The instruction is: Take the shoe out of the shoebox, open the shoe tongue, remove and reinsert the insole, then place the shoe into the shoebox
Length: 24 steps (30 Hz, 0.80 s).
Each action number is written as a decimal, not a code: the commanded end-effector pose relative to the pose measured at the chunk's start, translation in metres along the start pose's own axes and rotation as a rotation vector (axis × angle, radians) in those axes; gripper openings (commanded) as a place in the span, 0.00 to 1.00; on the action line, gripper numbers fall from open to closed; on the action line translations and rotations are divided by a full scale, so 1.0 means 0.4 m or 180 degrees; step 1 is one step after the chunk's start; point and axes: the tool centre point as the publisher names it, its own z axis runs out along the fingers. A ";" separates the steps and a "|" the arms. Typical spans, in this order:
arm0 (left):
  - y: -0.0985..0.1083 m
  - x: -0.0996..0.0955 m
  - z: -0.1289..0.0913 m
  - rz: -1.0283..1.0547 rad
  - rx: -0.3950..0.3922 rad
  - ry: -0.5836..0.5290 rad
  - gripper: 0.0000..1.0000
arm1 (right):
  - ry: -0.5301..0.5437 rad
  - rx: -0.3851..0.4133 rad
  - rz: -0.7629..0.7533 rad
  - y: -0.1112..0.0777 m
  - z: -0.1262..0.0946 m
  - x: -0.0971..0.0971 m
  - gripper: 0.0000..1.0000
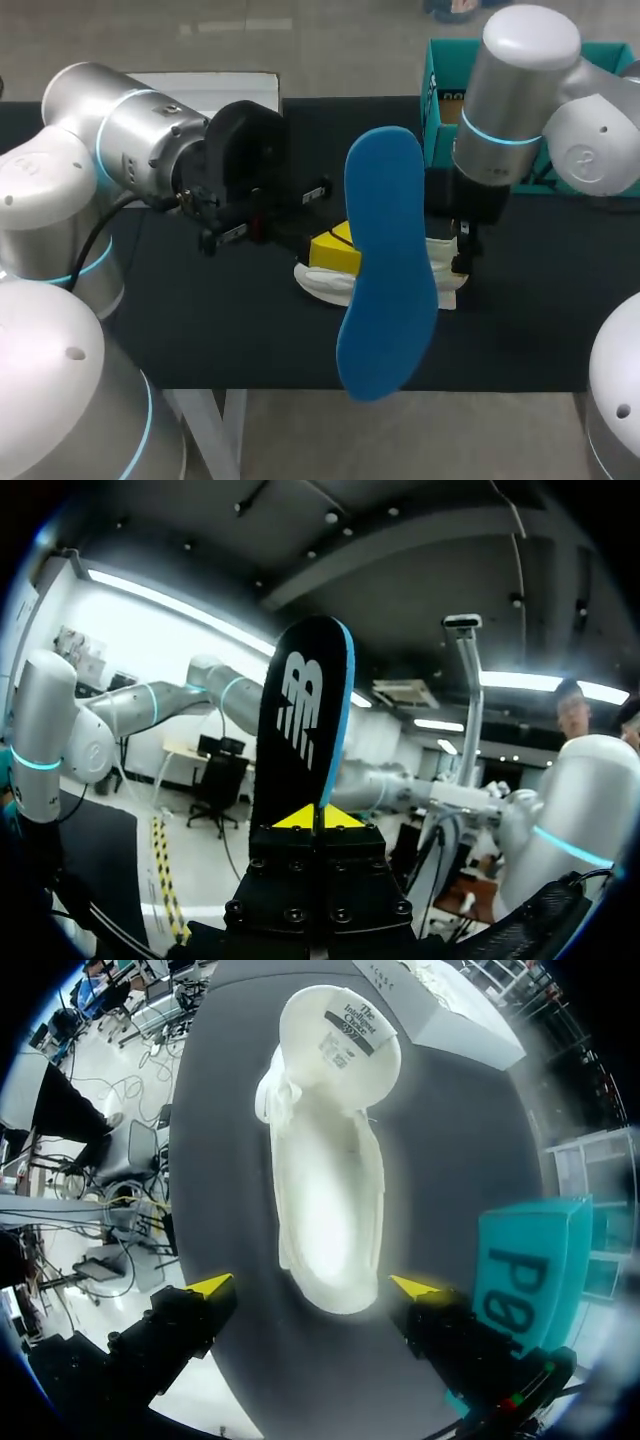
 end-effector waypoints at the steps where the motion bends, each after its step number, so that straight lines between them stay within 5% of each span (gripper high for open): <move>1: 0.006 -0.004 0.008 0.0008 0.0016 0.0013 0.00 | 0.0040 0.0045 0.0005 -0.006 -0.011 -0.008 1.00; 24: 0.018 -0.010 0.010 0.0079 0.0063 0.0020 0.00 | 0.0112 -0.0006 -0.0024 0.020 -0.019 0.000 1.00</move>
